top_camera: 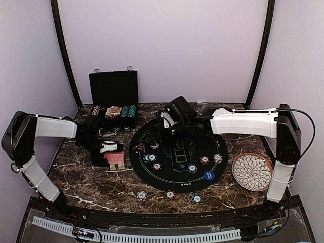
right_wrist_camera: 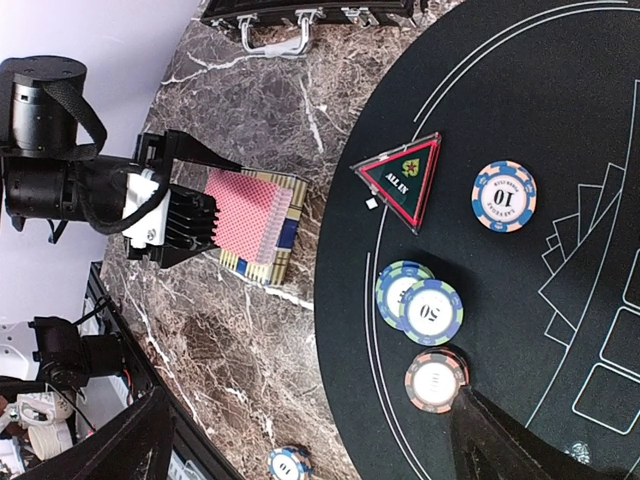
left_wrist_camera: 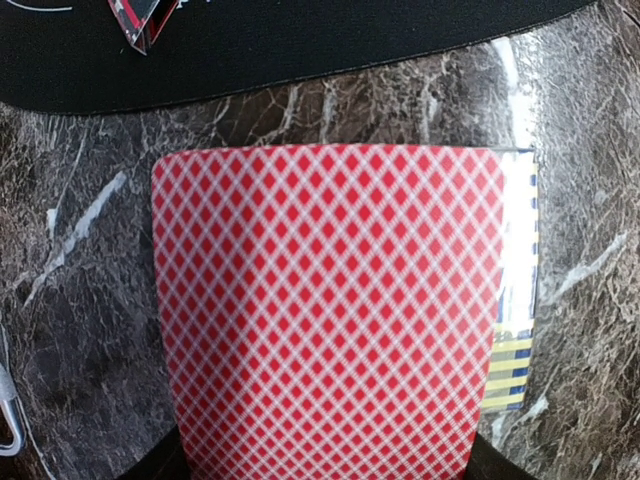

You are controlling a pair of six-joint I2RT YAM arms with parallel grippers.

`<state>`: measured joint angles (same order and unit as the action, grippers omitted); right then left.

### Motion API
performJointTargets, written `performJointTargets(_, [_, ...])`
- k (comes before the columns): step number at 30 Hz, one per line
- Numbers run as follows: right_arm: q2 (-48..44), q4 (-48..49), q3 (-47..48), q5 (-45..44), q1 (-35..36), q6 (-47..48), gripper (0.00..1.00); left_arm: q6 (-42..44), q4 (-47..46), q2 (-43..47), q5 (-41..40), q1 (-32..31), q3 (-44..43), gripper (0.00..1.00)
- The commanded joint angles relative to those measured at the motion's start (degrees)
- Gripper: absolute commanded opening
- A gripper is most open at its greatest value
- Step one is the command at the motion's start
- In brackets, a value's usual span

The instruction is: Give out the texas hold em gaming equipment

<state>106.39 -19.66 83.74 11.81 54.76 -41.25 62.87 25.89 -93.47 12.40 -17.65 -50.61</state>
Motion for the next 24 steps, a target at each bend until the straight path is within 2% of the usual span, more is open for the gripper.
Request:
performJointTargets(1, [-2.1, 1.4, -0.9, 0.3, 0.5, 0.0, 0.97, 0.1, -2.2, 0.5, -2.5, -0.3, 2.7, 0.66])
performJointTargets(15, [-1.8, 2.5, -1.7, 1.6, 0.5, -0.5, 0.92, 0.2, -5.7, 2.4, -1.5, -0.3, 5.1, 0.44])
performJointTargets(24, [-0.4, 4.2, -1.3, 3.6, 0.5, -1.0, 0.88, -0.1, -3.2, 4.2, 0.2, -0.3, 3.6, 0.24])
